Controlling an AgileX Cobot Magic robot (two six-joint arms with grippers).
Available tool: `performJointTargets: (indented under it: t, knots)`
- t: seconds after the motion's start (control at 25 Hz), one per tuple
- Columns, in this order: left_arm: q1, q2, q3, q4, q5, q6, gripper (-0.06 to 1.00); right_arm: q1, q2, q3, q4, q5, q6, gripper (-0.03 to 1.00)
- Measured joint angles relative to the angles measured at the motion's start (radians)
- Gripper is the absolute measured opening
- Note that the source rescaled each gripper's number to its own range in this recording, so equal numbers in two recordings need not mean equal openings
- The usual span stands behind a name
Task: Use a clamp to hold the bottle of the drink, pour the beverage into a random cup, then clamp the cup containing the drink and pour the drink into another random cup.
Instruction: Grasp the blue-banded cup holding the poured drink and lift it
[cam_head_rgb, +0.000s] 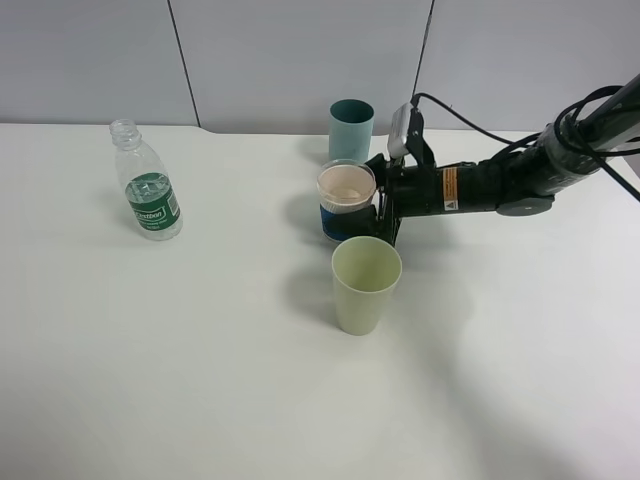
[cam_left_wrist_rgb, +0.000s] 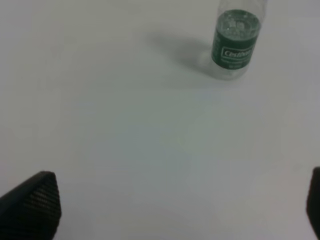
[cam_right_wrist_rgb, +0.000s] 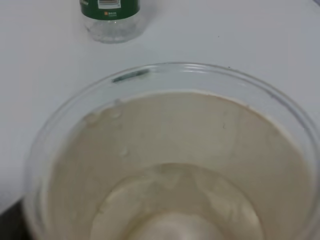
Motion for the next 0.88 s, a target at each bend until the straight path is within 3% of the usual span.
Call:
performJointTargets:
  t: [0.04,0.08,0.6,0.88]
  knots:
    - [0.0,0.0,0.0,0.0,0.0,0.0,1.0,0.0,0.0,-0.001,0.0,0.002,0.008,0.03]
    - [0.0,0.0,0.0,0.0,0.0,0.0,1.0,0.0,0.0,-0.001,0.0,0.004,0.016,0.0]
    - [0.0,0.0,0.0,0.0,0.0,0.0,1.0,0.0,-0.005,-0.004,-0.015,0.018,0.057,0.0]
    - [0.0,0.0,0.0,0.0,0.0,0.0,1.0,0.0,-0.062,-0.003,-0.131,0.049,0.047,0.0]
